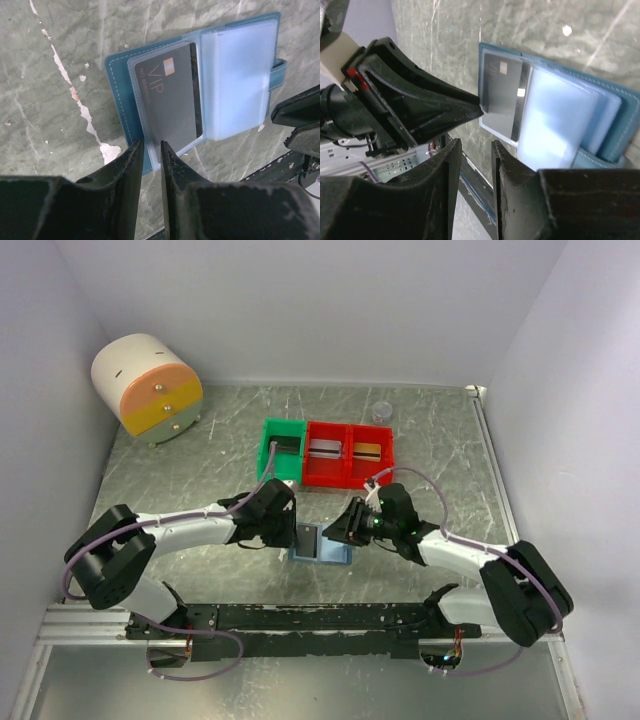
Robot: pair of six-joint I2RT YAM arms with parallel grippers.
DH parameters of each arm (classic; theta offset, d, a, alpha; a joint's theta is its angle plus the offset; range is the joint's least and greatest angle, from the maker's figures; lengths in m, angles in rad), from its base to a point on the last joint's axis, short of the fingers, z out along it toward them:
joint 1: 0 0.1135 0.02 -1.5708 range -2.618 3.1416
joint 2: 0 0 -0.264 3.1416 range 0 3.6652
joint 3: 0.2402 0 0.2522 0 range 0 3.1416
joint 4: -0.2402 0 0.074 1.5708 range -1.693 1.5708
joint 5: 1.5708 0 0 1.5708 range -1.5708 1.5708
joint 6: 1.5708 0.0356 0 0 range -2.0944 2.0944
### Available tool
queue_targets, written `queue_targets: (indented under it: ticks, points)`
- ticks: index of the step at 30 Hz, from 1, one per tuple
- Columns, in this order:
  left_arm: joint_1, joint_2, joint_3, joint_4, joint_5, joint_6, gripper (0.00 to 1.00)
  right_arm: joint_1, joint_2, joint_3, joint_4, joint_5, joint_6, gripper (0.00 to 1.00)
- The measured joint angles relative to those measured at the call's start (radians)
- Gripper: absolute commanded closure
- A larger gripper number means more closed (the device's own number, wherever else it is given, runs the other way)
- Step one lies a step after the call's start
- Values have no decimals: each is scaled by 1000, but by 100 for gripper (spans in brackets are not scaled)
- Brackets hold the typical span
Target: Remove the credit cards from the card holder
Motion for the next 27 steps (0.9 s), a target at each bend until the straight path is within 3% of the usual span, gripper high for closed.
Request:
queue_targets:
  ticks: [9, 27]
  points:
    - [-4, 3, 32, -58, -33, 0, 54, 53, 215, 76, 36, 1, -34, 71]
    - [-5, 15, 80, -73, -33, 0, 71, 80, 336, 144, 3, 25, -95, 73]
